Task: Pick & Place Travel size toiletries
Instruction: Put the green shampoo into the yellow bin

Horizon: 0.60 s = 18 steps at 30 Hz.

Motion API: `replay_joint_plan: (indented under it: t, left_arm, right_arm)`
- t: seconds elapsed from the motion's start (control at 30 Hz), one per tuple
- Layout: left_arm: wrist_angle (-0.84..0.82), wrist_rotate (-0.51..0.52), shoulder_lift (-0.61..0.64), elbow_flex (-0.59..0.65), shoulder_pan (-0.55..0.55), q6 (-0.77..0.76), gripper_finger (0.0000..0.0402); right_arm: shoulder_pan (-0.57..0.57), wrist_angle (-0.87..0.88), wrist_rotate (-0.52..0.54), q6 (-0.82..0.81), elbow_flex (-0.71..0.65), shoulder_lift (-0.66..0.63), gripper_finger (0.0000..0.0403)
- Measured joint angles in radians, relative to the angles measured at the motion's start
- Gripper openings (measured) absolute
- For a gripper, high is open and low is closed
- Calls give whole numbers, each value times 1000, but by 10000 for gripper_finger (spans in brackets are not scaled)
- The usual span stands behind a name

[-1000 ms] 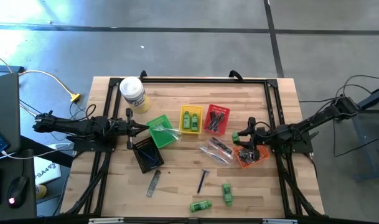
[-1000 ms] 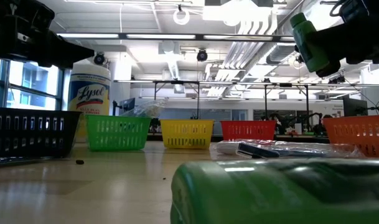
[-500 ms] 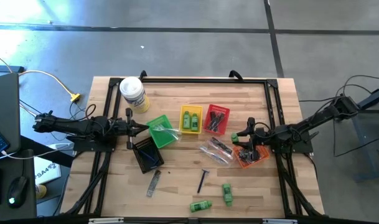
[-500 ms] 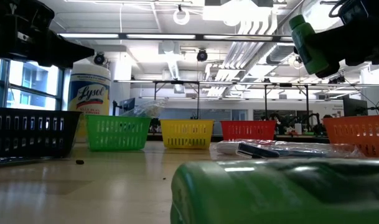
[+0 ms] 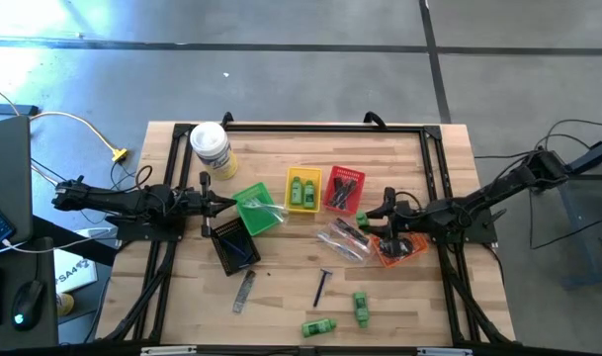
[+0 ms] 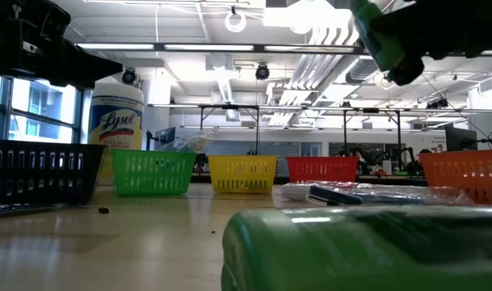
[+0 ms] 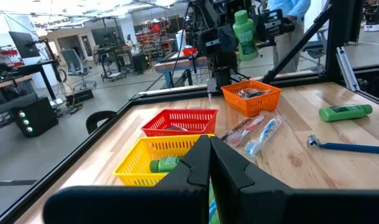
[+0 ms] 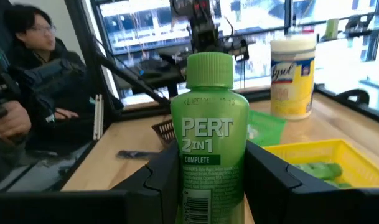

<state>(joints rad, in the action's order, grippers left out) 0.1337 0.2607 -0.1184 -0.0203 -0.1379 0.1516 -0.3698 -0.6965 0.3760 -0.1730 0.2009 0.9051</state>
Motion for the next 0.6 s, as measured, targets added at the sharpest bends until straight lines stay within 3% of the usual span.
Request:
replay_joint_plan:
  t: [0.3, 0.6]
  left_arm:
    - [0, 0, 0, 0, 0, 0, 0]
    - [0, 0, 0, 0, 0, -4, 0]
  right_arm:
    - [5, 188, 57, -39, 247, 220, 136]
    - [140, 526, 28, -149, 495, 328, 136]
